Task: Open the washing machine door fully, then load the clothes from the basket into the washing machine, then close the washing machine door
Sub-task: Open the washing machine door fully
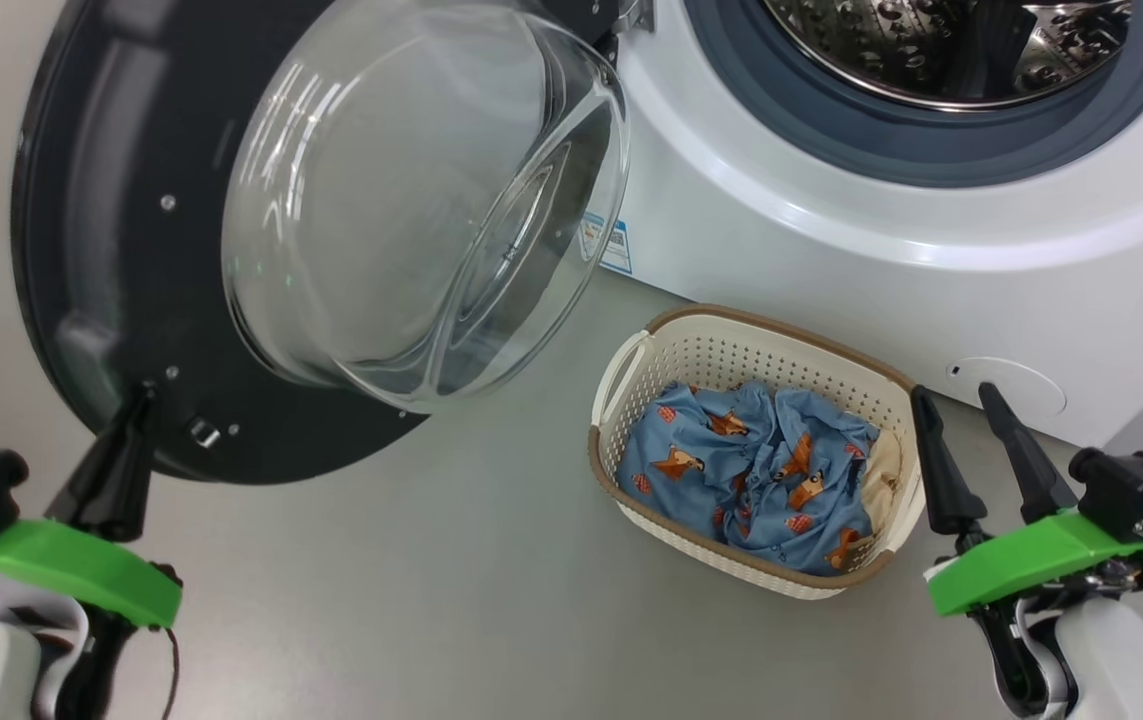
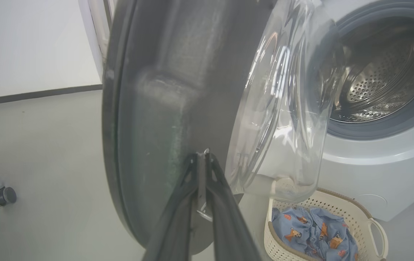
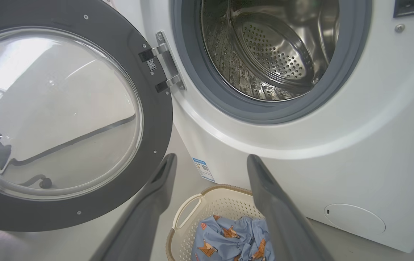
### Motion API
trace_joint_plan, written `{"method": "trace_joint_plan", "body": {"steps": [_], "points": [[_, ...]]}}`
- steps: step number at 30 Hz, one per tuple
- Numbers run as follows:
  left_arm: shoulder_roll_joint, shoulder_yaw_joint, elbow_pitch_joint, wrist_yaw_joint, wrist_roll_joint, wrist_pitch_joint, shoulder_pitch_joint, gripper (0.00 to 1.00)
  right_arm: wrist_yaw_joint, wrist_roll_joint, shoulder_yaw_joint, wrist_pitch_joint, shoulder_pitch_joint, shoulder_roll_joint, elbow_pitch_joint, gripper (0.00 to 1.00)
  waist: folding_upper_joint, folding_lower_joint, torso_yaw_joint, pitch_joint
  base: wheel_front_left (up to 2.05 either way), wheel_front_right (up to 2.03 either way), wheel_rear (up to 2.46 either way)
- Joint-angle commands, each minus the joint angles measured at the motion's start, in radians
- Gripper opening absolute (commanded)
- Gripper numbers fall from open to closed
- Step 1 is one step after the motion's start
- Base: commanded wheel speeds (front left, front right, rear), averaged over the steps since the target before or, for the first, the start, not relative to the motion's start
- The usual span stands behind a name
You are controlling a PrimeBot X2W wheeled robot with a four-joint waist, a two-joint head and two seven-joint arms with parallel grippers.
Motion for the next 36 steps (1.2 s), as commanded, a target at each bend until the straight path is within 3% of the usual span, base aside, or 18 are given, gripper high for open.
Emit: {"method": "trace_joint_plan", "body": {"steps": [1, 10, 25, 36], "points": [[0.061, 0.034, 0.016, -0.005, -0.001, 0.003, -0.062, 0.00, 0.006, 0.001, 0.024, -0.008, -0.044, -0.003, -0.018, 1.00, 0.0000, 0.0000, 0.006, 0.008, 0.00, 0.00, 0.00], [0.118, -0.018, 0.196, -0.035, -0.006, -0.030, -0.220, 0.00, 0.006, -0.009, 0.034, -0.008, -0.075, -0.002, -0.010, 1.00, 0.0000, 0.0000, 0.005, 0.051, 0.00, 0.00, 0.00], [0.222, -0.173, 0.395, -0.039, -0.106, -0.050, -0.459, 0.00, 0.006, -0.021, 0.046, -0.008, -0.127, -0.005, 0.003, 1.00, 0.0000, 0.0000, -0.036, 0.122, 0.00, 0.00, 0.00], [0.253, -0.250, 0.566, -0.039, -0.162, -0.049, -0.583, 0.00, 0.006, -0.035, 0.037, -0.008, -0.139, 0.005, 0.006, 1.00, 0.0000, 0.0000, -0.042, 0.138, 0.00, 0.00, 0.00]]}}
